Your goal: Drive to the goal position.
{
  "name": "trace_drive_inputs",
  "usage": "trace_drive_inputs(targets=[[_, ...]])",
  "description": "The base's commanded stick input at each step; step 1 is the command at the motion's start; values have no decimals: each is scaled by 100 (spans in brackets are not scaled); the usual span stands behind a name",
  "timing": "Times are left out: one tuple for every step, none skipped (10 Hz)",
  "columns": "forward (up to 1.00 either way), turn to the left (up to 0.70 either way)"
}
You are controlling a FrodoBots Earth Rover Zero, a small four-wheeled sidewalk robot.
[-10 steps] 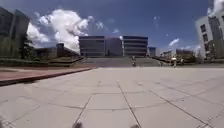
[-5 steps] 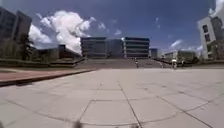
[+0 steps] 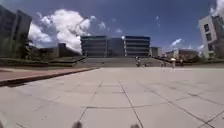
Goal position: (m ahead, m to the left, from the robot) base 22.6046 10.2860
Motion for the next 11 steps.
trace_drive_inputs(targets=[[70, 2], [70, 0], [70, 0], [70, 2], [70, 2], [70, 2], [70, 2], [70, 2], [70, 2], [70, 1], [70, 0]])
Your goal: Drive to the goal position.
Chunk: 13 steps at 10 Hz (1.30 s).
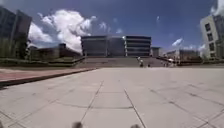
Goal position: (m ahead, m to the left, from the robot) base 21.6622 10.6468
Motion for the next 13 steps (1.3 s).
trace_drive_inputs(targets=[[70, 1], [70, 1], [70, 2], [70, 1], [70, 0], [70, 1], [70, 0], [70, 2], [70, 2], [70, 2], [70, 1], [70, 1], [70, 0]])
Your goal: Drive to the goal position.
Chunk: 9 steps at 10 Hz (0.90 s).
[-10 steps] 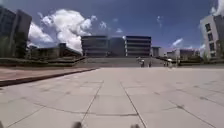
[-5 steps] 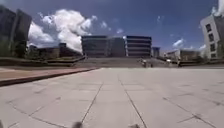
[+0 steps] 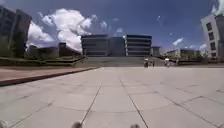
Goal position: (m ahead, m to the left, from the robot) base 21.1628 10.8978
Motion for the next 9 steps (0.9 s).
trace_drive_inputs(targets=[[70, 1], [70, 2], [70, 0], [70, 2], [70, 2], [70, 2], [70, 2], [70, 2], [70, 2]])
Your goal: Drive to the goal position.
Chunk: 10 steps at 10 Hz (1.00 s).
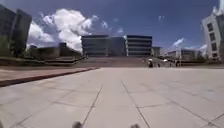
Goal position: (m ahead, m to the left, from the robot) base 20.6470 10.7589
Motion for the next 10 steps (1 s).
trace_drive_inputs(targets=[[70, 1], [70, 1], [70, 1], [70, 2], [70, 2], [70, 2], [70, 2], [70, 2], [70, 2], [70, 0]])
